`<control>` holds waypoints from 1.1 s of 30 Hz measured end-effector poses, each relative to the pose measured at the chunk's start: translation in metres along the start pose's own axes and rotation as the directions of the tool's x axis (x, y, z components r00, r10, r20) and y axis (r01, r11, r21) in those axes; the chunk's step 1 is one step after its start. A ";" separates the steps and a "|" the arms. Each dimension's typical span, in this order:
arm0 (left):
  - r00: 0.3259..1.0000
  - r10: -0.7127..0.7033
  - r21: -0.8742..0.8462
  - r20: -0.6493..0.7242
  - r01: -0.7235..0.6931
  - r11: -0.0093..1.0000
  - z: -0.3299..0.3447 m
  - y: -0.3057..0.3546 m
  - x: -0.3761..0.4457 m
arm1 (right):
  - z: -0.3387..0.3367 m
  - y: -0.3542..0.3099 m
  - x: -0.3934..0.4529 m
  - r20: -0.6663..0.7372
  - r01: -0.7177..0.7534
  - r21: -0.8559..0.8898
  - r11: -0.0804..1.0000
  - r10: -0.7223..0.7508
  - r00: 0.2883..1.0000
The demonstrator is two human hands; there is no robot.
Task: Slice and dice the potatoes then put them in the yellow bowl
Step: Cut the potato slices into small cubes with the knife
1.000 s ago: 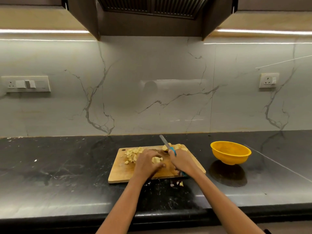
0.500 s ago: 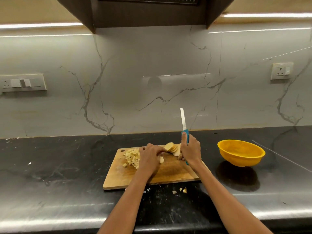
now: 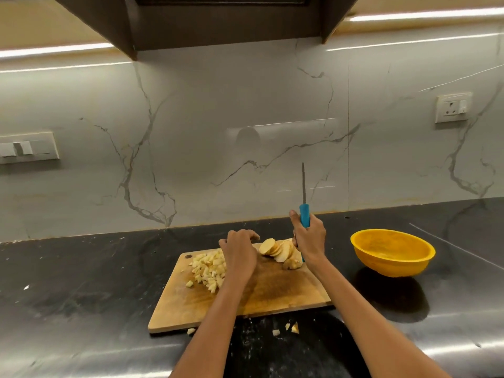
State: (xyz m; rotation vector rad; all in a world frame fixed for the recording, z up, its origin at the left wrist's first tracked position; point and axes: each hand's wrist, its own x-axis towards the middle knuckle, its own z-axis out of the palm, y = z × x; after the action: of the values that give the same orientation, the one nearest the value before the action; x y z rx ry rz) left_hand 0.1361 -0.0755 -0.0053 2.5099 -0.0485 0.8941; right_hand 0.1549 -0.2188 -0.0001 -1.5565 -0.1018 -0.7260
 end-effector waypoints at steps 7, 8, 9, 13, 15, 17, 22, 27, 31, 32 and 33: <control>0.891 0.057 -0.003 0.450 -0.063 0.998 0.022 0.010 0.024 | -0.006 0.009 0.009 -0.003 0.163 -0.278 0.947 -0.170 0.985; 0.854 0.058 0.013 0.517 -0.076 0.997 0.024 0.011 0.026 | -0.007 0.010 0.009 -0.008 0.167 -0.283 0.945 -0.176 0.984; 0.835 0.060 0.006 0.547 -0.076 0.997 0.026 0.011 0.029 | -0.007 0.011 0.010 -0.014 0.167 -0.284 0.944 -0.179 0.984; 0.845 0.053 -0.047 0.533 -0.033 0.998 0.028 0.001 0.035 | -0.006 0.014 0.010 -0.033 0.178 -0.273 0.945 -0.194 0.980; 0.853 0.058 -0.084 0.519 -0.016 0.996 0.027 -0.002 0.036 | -0.006 0.014 0.011 -0.031 0.185 -0.278 0.943 -0.201 0.979; 0.872 0.072 -0.124 0.484 -0.013 0.992 0.027 -0.005 0.037 | -0.007 0.014 0.011 -0.023 0.186 -0.287 0.940 -0.201 0.979; 0.888 0.091 -0.180 0.451 -0.009 0.984 0.028 -0.009 0.036 | -0.008 0.012 0.008 -0.016 0.184 -0.313 0.932 -0.199 0.980; 0.914 0.129 -0.264 0.385 -0.025 0.964 0.026 -0.008 0.038 | -0.009 0.011 0.007 0.021 0.196 -0.331 0.923 -0.200 0.980; 0.927 0.127 -0.374 0.352 0.016 0.927 0.019 -0.006 0.038 | -0.009 0.011 0.008 0.033 0.192 -0.339 0.921 -0.192 0.981; 0.928 0.132 -0.408 0.347 0.023 0.913 0.017 -0.005 0.037 | -0.010 0.011 0.008 0.038 0.190 -0.339 0.921 -0.188 0.981; 0.929 0.138 -0.440 0.343 0.030 0.898 0.014 -0.005 0.035 | -0.010 0.011 0.007 0.044 0.184 -0.335 0.924 -0.179 0.983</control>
State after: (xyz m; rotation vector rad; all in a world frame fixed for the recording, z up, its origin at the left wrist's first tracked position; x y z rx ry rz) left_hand 0.1734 -0.0728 0.0041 2.2128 -0.4009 0.3614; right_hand 0.1622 -0.2324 -0.0065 -1.8986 -0.1376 -0.9156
